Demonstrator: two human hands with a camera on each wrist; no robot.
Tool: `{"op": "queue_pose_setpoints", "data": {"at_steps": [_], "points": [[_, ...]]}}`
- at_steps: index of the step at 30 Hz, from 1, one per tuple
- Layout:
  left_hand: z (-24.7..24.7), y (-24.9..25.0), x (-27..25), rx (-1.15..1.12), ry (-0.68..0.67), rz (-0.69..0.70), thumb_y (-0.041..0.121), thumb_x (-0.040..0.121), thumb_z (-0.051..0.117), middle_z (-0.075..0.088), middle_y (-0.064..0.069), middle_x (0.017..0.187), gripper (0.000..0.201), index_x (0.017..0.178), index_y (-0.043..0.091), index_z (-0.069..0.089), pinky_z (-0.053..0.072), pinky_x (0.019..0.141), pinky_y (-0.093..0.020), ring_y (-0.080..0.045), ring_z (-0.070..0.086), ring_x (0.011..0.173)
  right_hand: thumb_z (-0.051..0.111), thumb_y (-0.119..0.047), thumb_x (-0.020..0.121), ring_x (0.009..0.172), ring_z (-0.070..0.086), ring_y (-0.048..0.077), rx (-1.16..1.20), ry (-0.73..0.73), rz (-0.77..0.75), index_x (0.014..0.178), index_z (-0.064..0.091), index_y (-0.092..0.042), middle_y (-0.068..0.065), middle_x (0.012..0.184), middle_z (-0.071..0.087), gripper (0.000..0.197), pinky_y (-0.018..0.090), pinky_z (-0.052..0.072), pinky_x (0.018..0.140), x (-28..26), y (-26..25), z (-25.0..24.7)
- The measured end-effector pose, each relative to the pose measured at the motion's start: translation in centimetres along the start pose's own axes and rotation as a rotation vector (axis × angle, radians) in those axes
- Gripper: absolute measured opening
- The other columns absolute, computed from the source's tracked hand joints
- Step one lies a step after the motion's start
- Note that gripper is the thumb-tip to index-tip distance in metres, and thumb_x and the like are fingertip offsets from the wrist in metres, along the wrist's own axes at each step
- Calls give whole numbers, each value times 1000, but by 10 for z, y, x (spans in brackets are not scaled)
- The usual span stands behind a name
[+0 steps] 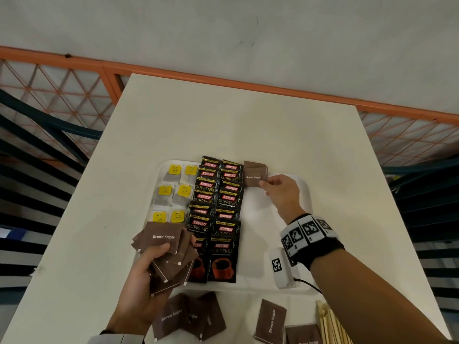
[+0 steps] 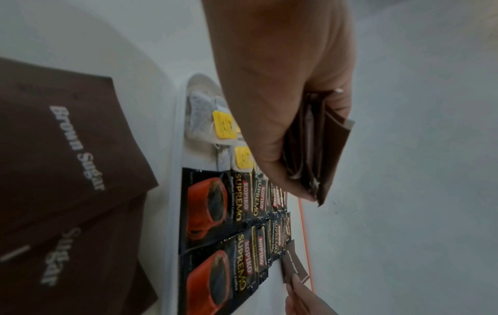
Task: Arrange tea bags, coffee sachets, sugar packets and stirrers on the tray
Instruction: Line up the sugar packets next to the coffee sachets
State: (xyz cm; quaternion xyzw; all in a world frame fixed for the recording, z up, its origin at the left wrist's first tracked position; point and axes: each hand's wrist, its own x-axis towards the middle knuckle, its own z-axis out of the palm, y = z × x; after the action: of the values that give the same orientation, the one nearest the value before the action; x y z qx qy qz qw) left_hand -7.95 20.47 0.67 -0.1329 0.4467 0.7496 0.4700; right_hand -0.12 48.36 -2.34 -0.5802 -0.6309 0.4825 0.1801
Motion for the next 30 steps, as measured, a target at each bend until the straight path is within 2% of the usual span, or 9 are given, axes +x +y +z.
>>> {"op": "queue_pose_setpoints", "data": {"at_steps": [8, 10, 13, 16, 19, 22, 24, 26, 30], "points": [[2, -3, 1, 0, -61, -27, 13, 75, 49, 72, -18, 95, 33, 103, 5, 66, 58, 67, -36, -28, 72, 80, 71, -22, 79, 79, 51, 18, -151, 121, -83, 103, 53, -6, 7, 89, 55, 34, 27, 44, 70, -8, -1, 6], [3, -5, 2, 11, -67, -27, 10, 81, 47, 73, -16, 92, 28, 94, 10, 72, 58, 65, -35, -26, 72, 78, 67, -23, 83, 76, 51, 14, -175, 82, -174, 103, 53, -8, 4, 88, 56, 29, 18, 41, 63, -24, -9, 6], [10, -7, 3, 45, -86, -27, 11, 76, 50, 74, -13, 85, 28, 77, 13, 78, 58, 61, -31, -23, 72, 73, 57, -32, 89, 74, 51, 3, -246, -233, -289, 98, 57, -15, -7, 85, 57, 19, 10, 36, 61, -62, -24, 8], [17, -10, 6, 76, -85, -23, 11, 70, 57, 73, -15, 87, 31, 96, 5, 72, 58, 62, -32, -24, 71, 72, 55, -42, 88, 81, 57, 5, -250, -690, -322, 99, 61, -21, -4, 93, 63, 25, 17, 47, 72, -101, -35, 12], [22, -9, 7, 108, -95, -30, 8, 67, 64, 71, -15, 89, 39, 106, 5, 66, 57, 63, -32, -23, 70, 73, 63, -34, 85, 85, 60, 4, -141, -876, -234, 101, 62, -24, -7, 94, 64, 19, 20, 51, 78, -121, -36, 19], [23, -7, 7, 111, -144, -38, 17, 42, 89, 71, -16, 90, 62, 100, 9, 70, 58, 64, -35, -25, 70, 75, 66, -24, 84, 88, 62, 10, -57, -843, -226, 98, 63, -18, -6, 91, 64, 16, 33, 53, 82, -122, -34, 23], [19, -8, 9, 91, -143, -41, 22, 28, 92, 71, -17, 94, 79, 103, 9, 68, 58, 66, -36, -26, 70, 77, 65, -20, 85, 79, 60, -1, -8, -802, -255, 100, 63, -16, -8, 87, 63, 15, 18, 51, 70, -120, -34, 22], [15, -10, 11, 92, -108, -49, 15, 37, 84, 71, -17, 95, 73, 107, 7, 66, 59, 66, -35, -27, 70, 77, 62, -14, 87, 69, 58, -7, 53, -789, -252, 102, 62, -14, -8, 86, 63, 15, 8, 44, 58, -118, -33, 21], [15, -11, 10, 68, -114, -59, 1, 62, 64, 70, -18, 94, 48, 110, 1, 62, 57, 64, -34, -25, 70, 74, 56, -8, 90, 68, 62, 9, 161, -796, -168, 108, 59, -10, 1, 90, 64, 19, 18, 52, 59, -111, -31, 17]]}}
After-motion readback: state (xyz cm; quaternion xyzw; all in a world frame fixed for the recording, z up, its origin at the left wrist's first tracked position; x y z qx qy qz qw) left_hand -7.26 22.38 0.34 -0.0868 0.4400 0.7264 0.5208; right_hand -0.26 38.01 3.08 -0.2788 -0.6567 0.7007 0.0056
